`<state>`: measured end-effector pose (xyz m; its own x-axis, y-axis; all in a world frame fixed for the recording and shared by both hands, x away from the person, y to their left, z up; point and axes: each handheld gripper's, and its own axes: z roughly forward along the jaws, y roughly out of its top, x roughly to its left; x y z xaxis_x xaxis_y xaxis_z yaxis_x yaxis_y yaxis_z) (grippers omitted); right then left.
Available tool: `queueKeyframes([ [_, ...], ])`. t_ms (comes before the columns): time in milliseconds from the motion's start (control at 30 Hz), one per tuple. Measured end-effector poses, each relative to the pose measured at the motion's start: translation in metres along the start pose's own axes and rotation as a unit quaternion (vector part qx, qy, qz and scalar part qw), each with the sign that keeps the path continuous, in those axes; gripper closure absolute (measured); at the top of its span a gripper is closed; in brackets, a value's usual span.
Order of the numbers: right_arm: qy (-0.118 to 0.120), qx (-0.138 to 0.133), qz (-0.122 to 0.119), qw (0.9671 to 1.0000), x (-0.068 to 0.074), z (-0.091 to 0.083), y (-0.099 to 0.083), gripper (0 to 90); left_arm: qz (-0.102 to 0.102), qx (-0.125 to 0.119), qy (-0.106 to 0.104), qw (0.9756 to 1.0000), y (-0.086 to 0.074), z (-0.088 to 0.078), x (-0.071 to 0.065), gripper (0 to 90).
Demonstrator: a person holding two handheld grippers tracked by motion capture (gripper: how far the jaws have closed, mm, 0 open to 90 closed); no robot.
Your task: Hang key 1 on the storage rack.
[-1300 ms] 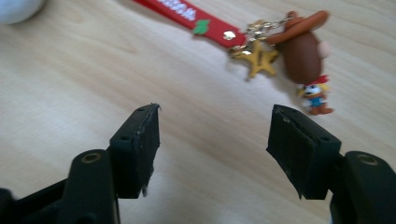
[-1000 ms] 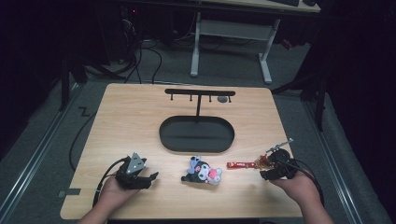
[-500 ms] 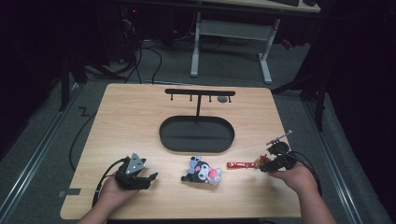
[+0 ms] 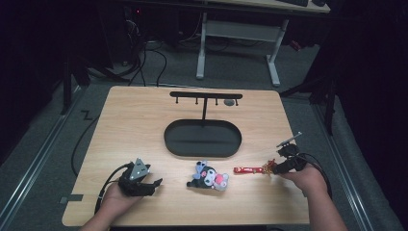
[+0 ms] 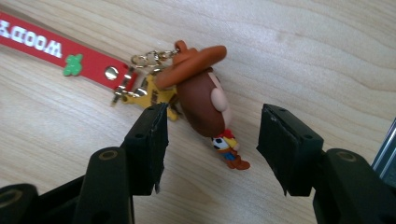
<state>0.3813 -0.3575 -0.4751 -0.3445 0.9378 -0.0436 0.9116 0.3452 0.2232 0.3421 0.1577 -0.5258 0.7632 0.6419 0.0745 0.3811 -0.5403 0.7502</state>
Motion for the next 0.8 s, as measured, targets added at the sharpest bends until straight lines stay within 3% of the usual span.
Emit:
queueKeyframes([
  [133, 0.013, 0.003, 0.004, 0.9999, -0.002, 0.004, 0.002, 44.3, 0.003, 0.003, -0.002, 1.0, 0.0, 0.001, -0.001, 29.7],
  [267, 0.008, 0.008, -0.004, 0.9999, 0.0, 0.01, 0.004, 45.8, 0.003, 0.003, -0.002, 1.0, 0.0, 0.001, -0.002, 29.8],
  [333, 0.005, 0.014, -0.005, 0.9999, 0.0, 0.013, 0.006, 47.8, 0.003, 0.002, -0.002, 1.0, 0.0, 0.001, -0.002, 29.8],
  [633, 0.029, 0.009, 0.0, 0.9995, 0.001, 0.014, 0.005, 63.2, 0.005, 0.006, -0.005, 1.0, -0.001, 0.002, -0.003, 29.9],
  [800, 0.032, 0.012, -0.001, 0.9994, 0.002, 0.014, 0.004, 65.5, 0.007, 0.007, -0.006, 0.9999, 0.0, 0.001, -0.003, 30.3],
])
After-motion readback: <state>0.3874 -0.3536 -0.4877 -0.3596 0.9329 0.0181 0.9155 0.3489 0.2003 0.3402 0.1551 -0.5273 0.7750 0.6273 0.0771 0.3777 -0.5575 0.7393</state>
